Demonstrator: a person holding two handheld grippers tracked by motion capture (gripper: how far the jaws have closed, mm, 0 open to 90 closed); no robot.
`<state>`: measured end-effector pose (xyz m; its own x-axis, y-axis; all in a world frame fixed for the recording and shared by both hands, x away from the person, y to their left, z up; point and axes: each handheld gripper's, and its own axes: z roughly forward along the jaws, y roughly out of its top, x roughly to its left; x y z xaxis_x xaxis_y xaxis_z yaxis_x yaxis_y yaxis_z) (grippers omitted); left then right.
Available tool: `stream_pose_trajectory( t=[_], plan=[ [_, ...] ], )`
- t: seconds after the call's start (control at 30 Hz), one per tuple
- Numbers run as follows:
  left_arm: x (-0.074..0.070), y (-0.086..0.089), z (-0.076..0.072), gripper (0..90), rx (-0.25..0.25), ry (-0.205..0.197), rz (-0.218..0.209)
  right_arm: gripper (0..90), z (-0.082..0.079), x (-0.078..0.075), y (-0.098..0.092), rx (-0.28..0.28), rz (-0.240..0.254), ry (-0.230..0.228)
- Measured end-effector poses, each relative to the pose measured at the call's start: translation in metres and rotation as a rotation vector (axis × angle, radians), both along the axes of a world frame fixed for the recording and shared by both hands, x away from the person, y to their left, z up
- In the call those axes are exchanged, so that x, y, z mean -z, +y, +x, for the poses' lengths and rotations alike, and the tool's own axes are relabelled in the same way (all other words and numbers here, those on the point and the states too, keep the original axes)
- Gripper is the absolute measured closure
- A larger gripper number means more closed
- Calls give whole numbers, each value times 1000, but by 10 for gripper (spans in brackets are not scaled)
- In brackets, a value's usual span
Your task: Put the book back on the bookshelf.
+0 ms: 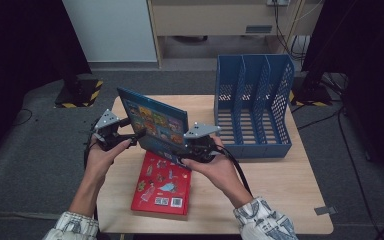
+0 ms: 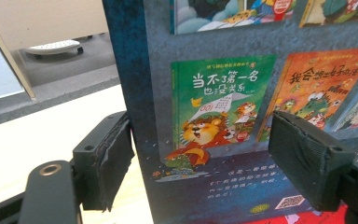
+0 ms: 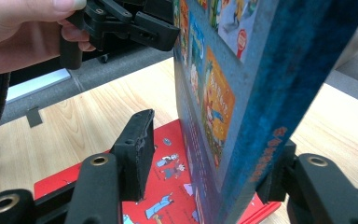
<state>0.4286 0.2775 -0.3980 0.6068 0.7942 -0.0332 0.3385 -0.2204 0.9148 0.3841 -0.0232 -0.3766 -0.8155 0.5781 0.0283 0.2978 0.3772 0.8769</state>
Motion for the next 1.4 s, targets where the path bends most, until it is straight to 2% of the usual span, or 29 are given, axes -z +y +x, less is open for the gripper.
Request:
stream_pose_trajectory(
  t=[0.2, 0.3, 0.67, 0.97, 1.2, 1.4],
  plan=[
    [-1, 0, -3, 212, 6, 0, 5, 470, -2, -1, 1, -22, 9, 7],
    [0, -1, -3, 212, 13, -2, 7, 527, -1, -2, 1, -23, 19, -8],
    [-1, -7, -3, 210, 17, 2, 4, 565, 6, -9, 2, -21, 45, -19],
    [-2, -15, 0, 203, 15, 10, 4, 607, 16, -23, -8, -14, 117, -31],
    [-2, -17, -2, 204, 16, 9, 7, 637, 19, -31, -10, -24, 124, -37],
    [-2, -19, -2, 204, 15, 11, 8, 623, 24, -40, -10, -40, 146, -43]
  ],
)
